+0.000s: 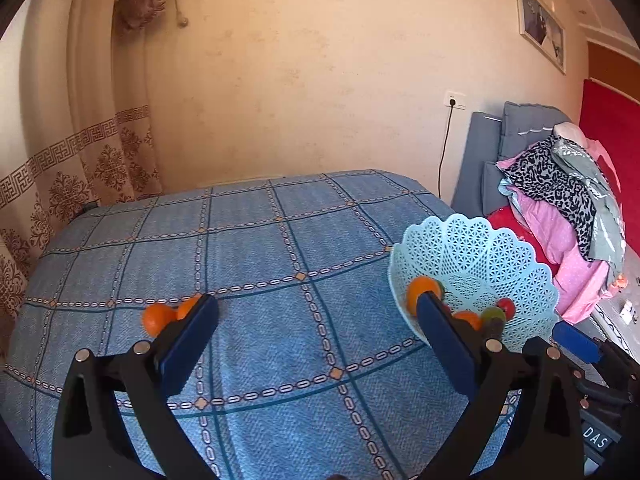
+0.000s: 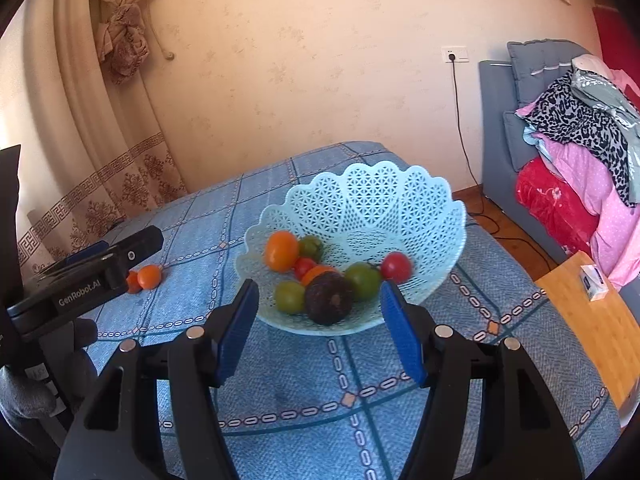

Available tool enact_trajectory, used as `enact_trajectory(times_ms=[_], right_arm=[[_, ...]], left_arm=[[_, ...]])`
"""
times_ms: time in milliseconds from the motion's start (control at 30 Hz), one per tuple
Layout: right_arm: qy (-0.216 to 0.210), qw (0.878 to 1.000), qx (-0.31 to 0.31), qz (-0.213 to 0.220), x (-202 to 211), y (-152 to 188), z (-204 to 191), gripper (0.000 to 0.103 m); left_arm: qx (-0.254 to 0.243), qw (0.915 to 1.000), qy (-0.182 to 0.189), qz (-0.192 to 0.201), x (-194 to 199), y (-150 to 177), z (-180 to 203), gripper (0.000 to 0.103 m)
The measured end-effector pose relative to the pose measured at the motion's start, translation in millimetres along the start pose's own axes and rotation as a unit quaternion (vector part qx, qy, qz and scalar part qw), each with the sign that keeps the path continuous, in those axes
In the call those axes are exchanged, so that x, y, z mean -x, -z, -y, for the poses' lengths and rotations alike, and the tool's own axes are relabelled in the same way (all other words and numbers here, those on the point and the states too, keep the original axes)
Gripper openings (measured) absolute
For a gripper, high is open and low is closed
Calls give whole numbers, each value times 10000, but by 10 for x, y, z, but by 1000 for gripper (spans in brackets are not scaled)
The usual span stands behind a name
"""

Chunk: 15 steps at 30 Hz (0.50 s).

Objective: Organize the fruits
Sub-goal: 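Move both open tools back to the last two small oranges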

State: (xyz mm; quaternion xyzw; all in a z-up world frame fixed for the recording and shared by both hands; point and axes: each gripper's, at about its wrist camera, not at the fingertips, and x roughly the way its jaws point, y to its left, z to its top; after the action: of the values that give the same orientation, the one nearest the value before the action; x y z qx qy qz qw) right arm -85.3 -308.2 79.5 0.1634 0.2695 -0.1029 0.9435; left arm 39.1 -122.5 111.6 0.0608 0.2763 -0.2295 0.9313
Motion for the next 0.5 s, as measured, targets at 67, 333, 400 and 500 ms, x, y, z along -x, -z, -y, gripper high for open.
enact_trajectory(times_ms=[67,333,400,500], right_arm=[[-42,10000,36,-20,-13,5,-45,65],[-233,9992,288,-144,-98,12,-259,71],[-275,9988,361,-163,-113,14,-317,71],[-346,9981,471,-196,-138,27,-413,71]], left_arm=[[38,10000,-63,14,14,0,-83,98],[426,9980,-473,-20,7,47,-575,98],[510,9969,-591,-24,5,66,-714,98],[647,9947,-795,-53,-16,96,-939,98]])
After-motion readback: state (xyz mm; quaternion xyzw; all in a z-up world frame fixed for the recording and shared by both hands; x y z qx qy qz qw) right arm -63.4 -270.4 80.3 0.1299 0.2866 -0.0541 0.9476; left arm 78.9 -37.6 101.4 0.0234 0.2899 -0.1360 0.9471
